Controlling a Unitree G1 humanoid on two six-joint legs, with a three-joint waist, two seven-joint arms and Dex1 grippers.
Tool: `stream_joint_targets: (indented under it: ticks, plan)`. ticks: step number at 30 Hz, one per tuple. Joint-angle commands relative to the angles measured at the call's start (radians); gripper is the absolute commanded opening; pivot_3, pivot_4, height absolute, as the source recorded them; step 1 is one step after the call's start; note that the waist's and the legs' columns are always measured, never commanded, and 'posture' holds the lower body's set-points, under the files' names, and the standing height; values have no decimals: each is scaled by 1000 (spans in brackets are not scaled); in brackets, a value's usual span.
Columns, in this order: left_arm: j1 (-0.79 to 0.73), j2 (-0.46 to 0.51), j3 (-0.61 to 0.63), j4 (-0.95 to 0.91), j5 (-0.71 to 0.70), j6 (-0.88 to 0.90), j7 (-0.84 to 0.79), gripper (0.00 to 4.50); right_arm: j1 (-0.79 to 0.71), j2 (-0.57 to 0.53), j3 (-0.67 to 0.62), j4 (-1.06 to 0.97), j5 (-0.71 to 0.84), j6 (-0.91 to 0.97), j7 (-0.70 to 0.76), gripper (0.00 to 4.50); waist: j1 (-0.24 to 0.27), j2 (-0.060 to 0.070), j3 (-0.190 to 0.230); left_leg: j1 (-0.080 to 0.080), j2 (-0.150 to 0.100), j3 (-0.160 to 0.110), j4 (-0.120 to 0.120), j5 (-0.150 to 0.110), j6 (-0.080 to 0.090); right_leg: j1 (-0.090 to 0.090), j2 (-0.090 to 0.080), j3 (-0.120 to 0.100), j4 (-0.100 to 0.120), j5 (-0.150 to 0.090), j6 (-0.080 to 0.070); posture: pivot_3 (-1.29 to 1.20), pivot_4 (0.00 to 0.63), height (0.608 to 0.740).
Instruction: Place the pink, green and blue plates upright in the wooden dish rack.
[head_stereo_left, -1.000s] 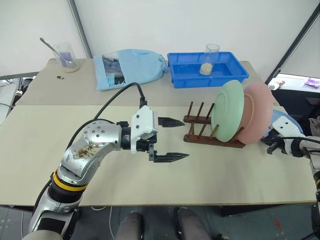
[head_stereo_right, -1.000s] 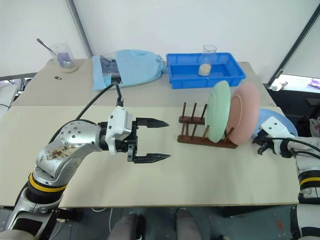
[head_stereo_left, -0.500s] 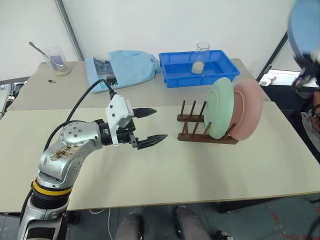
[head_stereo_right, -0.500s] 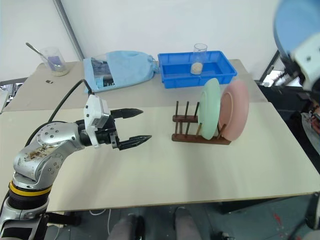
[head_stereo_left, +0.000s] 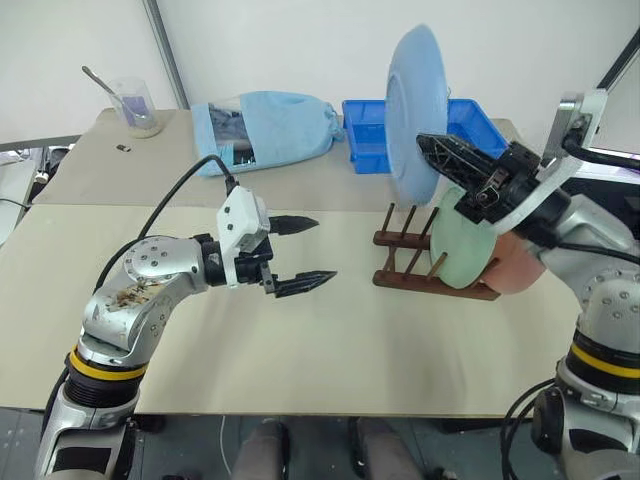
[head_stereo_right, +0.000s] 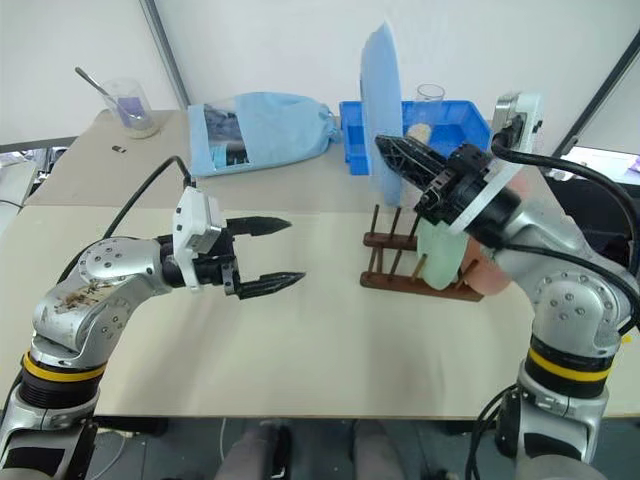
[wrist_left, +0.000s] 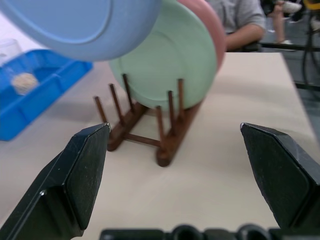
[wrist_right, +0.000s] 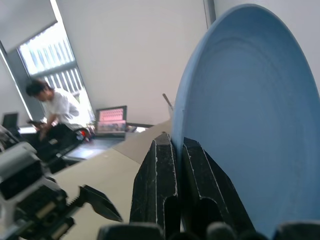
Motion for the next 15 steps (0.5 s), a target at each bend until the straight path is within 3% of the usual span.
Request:
stream_joint_targets:
  ticks: [1, 15]
  plan:
    - [-9, 30, 27, -13, -19, -10, -30, 4500, 27, -13, -35, -45, 64, 5, -70, 13, 2, 0, 0, 0, 0, 0, 0, 0, 0, 0, 0, 0, 0, 0, 1, 0, 150, 740]
    - [-40, 36, 9, 36, 41, -74, -38, 4500, 124, -12, 9, -75, 125, -5, -173, 13, -3, 0, 0, 4, 1, 1, 1, 1, -1, 2, 3, 0, 1, -4, -2, 0, 150, 740]
